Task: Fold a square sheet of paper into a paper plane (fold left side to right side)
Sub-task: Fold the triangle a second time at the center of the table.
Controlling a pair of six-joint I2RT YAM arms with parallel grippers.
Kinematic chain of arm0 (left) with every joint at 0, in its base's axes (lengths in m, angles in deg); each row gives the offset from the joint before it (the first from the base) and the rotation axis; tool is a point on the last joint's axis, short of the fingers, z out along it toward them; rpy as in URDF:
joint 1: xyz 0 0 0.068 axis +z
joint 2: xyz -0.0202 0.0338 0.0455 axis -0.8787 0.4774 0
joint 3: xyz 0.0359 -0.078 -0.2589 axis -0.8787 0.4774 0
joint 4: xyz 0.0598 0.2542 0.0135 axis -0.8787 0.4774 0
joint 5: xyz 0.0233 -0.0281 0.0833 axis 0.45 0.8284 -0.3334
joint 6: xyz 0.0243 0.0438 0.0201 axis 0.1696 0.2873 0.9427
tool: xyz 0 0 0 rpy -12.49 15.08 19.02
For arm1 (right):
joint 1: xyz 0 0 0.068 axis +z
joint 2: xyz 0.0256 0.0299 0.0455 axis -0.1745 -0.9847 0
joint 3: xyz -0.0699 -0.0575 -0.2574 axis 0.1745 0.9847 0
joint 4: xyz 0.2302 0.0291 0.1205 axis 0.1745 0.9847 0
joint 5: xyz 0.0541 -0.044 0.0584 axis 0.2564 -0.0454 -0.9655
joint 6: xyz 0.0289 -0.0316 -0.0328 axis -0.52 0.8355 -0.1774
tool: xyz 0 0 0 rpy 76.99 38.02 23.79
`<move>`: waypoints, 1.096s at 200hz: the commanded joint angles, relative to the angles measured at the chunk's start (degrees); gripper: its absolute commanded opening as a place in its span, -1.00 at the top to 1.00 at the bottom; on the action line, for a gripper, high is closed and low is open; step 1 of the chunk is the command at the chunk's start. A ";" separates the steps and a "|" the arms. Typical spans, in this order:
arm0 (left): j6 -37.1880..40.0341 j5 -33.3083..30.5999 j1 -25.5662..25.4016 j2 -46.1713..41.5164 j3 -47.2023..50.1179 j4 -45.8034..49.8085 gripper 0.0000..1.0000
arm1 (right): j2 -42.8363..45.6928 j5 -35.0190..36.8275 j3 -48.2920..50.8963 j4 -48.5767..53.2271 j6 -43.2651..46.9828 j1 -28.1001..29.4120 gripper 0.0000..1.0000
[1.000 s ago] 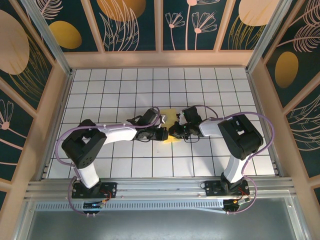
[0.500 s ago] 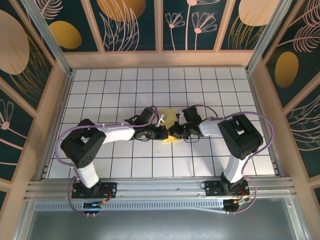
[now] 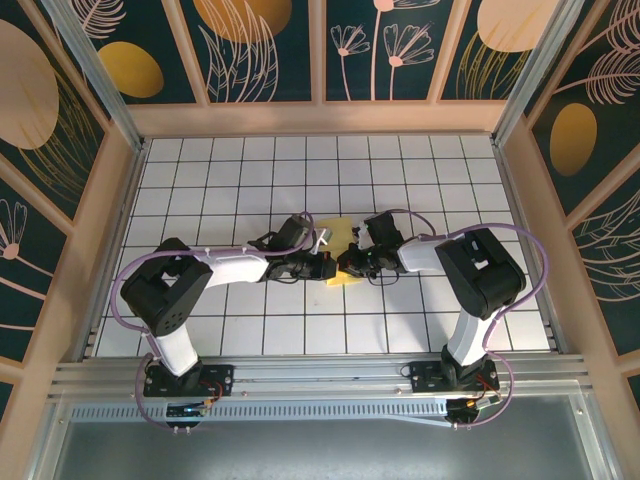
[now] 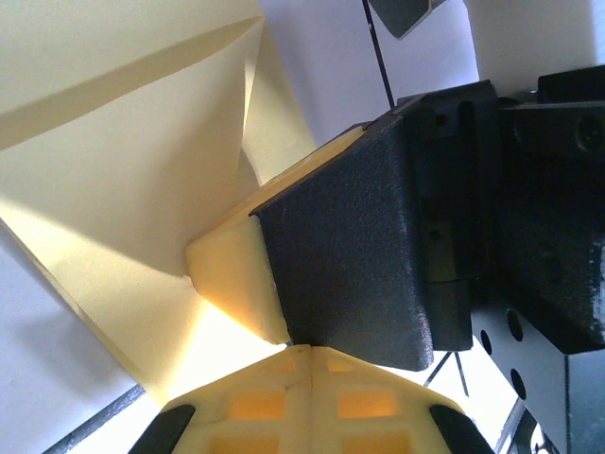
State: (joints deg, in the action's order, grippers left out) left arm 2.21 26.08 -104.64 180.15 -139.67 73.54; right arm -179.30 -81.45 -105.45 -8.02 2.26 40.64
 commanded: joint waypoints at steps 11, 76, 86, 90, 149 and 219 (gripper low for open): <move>-1.39 -3.36 -0.53 0.70 3.15 1.37 0.90 | -3.57 5.21 0.91 6.05 0.91 0.44 1.00; -0.85 -4.39 -0.13 -7.05 4.20 1.41 0.89 | -3.70 5.21 1.01 5.83 0.91 0.44 1.00; -0.96 -3.79 -0.09 -7.34 4.32 0.66 0.89 | -3.69 5.21 1.08 5.79 0.91 0.44 1.00; -1.00 -3.51 -0.09 -7.34 4.47 0.32 0.89 | -3.65 5.21 1.08 5.79 0.91 0.44 1.00; -1.27 -1.10 -0.15 -3.56 3.65 -1.81 0.91 | -3.50 5.21 1.18 5.70 0.90 0.44 1.00; -0.94 -1.46 -0.11 0.07 3.08 -2.03 0.92 | -3.57 5.21 1.26 5.62 0.83 0.44 1.00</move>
State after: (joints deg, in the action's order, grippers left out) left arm 1.55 23.55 -104.77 178.87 -135.53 72.82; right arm -179.32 -81.56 -105.49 -8.06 2.24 40.64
